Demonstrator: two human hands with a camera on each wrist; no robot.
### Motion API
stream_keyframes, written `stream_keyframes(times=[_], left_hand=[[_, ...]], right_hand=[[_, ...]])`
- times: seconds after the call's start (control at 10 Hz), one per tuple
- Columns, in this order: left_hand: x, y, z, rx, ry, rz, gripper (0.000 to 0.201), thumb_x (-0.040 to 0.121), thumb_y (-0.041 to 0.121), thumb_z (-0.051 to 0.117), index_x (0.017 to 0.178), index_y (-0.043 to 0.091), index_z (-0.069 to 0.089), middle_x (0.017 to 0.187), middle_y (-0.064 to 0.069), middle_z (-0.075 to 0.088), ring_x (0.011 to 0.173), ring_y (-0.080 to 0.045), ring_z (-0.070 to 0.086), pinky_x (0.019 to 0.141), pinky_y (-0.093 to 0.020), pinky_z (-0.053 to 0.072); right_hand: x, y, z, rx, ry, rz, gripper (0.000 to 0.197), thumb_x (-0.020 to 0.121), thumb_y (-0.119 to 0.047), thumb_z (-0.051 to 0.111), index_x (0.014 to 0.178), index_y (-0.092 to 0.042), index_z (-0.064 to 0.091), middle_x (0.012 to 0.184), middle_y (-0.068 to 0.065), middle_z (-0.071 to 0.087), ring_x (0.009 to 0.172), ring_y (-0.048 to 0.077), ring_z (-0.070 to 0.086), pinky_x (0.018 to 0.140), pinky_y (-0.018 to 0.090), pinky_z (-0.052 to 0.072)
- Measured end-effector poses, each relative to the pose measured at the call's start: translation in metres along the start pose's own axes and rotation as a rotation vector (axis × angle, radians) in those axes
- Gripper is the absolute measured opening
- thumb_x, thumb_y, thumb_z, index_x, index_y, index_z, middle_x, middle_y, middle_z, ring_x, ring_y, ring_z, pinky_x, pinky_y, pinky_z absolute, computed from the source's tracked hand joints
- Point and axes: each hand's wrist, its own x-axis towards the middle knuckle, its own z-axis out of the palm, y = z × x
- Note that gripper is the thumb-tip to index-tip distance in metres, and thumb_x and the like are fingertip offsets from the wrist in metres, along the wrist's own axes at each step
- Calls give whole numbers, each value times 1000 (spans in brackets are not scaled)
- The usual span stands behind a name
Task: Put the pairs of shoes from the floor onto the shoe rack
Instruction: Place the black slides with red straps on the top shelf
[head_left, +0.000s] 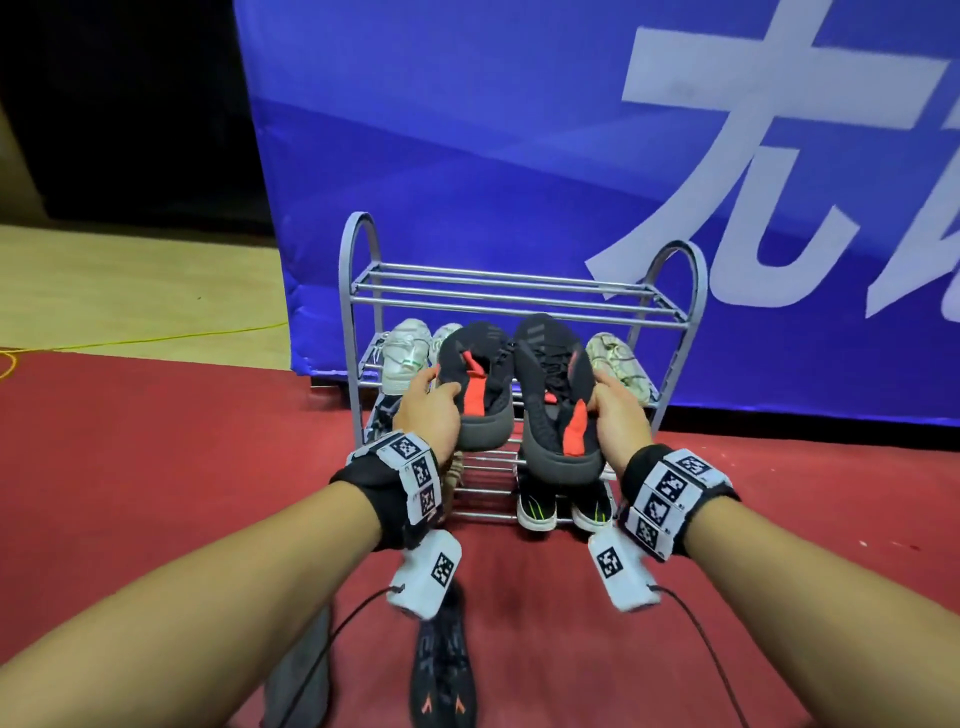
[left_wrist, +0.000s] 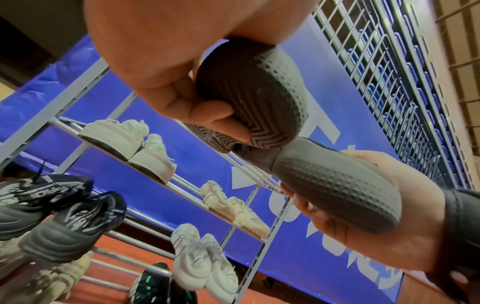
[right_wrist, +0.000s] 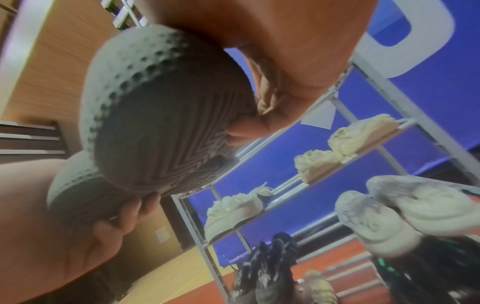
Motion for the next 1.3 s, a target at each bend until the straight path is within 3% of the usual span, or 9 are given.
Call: stream_keyframes(times=[0.2,0.5,0.6,0.7,0.8,0.9,1.0,1.1,1.3], left_hand=[[38,27,0,69,33,77,38,99,8,44,134,7,57,131,2,55,104,-11,58,60,2,31],[12,36,30,-223,152,-74,35,85,23,54,120,22,56,79,1,57,70,-20,55,72,-20,51],[6,38,31,-301,144,-86,51,64,33,51,115,31,56,90,-9,68,80,-35,66,84,-53,54],[15,47,27,-308,149,-67,55,62,35,52,115,31,60,95,-8,71,86,-34,69,85,-55,55],[35,53,19,-264,189,-27,52,58,41,55,109,35,65,93,-2,72,88,-28,69,88,-53,54],[64,59,13,-231,205,27,44,67,34,56,110,31,67,90,3,71,85,-24,68,90,-49,53],[88,73,6,-180,215,64,41,79,27,56,119,25,67,90,8,68,75,-11,63,86,-37,56],[116,75,1,-105,201,78,40,94,23,45,129,12,61,101,7,56,82,-9,53,76,-15,45],[173,27,11,-184,104,-71,25,63,47,49,66,25,60,95,-13,64,89,-28,59,88,-49,51]], right_hand=[[44,-32,25,10,37,-81,12,68,-15,42,73,-12,52,70,7,48,67,21,43,65,38,35],[109,-16,20,244,22,113,15,52,-26,57,63,-19,62,82,11,63,76,23,55,75,44,48],[109,-21,25,360,23,154,2,53,-19,55,52,-20,53,78,12,58,73,24,52,73,43,45],[128,-20,32,389,14,183,25,47,-25,61,68,-13,66,88,15,69,79,31,63,83,49,52],[139,-29,45,368,21,202,40,52,-31,65,85,-10,73,95,13,75,84,34,72,79,45,59],[141,-40,56,424,33,231,13,79,-18,60,88,-12,67,77,6,68,44,13,60,43,20,47],[152,-36,69,469,59,257,7,84,-15,59,85,-12,65,75,6,63,33,9,53,38,18,43],[158,-34,84,431,37,275,8,84,-18,58,87,-15,65,78,5,65,43,11,57,45,22,47],[172,-27,101,342,44,170,60,60,-39,66,115,-15,70,112,2,73,100,24,70,95,46,54]])
